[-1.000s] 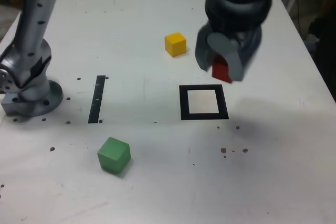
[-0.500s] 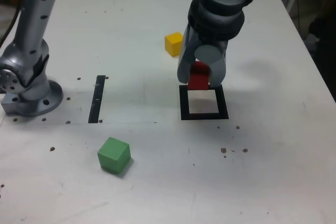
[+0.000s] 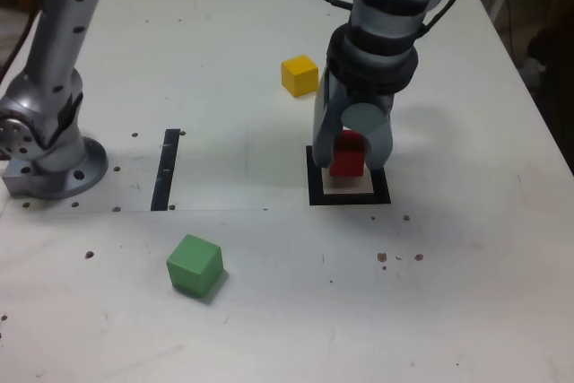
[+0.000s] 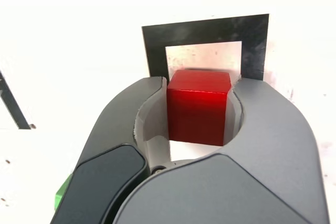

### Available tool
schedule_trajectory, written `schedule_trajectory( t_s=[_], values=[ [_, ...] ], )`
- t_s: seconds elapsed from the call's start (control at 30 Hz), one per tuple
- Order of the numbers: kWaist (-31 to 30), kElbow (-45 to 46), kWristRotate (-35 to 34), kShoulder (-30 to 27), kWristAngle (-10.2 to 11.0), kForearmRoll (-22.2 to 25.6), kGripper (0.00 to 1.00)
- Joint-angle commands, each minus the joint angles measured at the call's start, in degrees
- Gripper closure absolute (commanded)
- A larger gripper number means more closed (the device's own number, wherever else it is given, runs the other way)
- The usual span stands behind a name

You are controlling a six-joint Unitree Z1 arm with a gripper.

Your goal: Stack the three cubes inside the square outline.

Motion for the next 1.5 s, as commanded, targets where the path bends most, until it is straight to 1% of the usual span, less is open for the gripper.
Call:
schedule_trajectory(
  t_s=[0.0,0.13,0.2,0.23,0.27,0.3,0.43,0.47,0.53,0.73,0.83,0.93,0.97,1.03,1.17,1.3,1.47],
  values=[
    [0.2,0.3,-0.1,0.7,-0.1,-0.4,0.74],
    [0.4,0.6,-0.1,1.1,-0.1,-0.8,0.71],
    [0.4,0.7,-0.1,1.2,-0.1,-0.9,0.66],
    [0.4,0.7,-0.1,1.2,0.0,-0.9,0.63],
    [0.4,0.7,-0.1,1.2,0.0,-0.8,0.57],
    [0.4,0.6,-0.1,1.2,0.0,-0.7,0.49],
    [0.4,0.4,0.0,1.0,0.0,-0.1,0.21],
    [0.4,0.3,0.0,1.0,-0.1,0.1,0.17],
    [0.4,0.3,0.0,0.9,-0.1,0.4,0.11],
    [0.4,0.4,-0.3,0.0,0.2,1.8,0.08],
    [0.9,0.3,-0.3,-2.5,1.4,4.7,0.07],
    [2.9,0.6,0.3,-6.3,3.2,8.1,0.07],
    [4.4,0.9,0.6,-8.0,4.0,9.1,0.06],
    [7.4,1.5,1.3,-9.9,4.9,10.0,0.06],
    [14.4,2.0,2.1,-11.6,5.6,10.3,0.05],
    [21.1,1.4,2.0,-10.7,5.7,9.1,0.05],
    [27.4,0.4,1.5,-7.8,4.3,6.6,0.05]
  ],
)
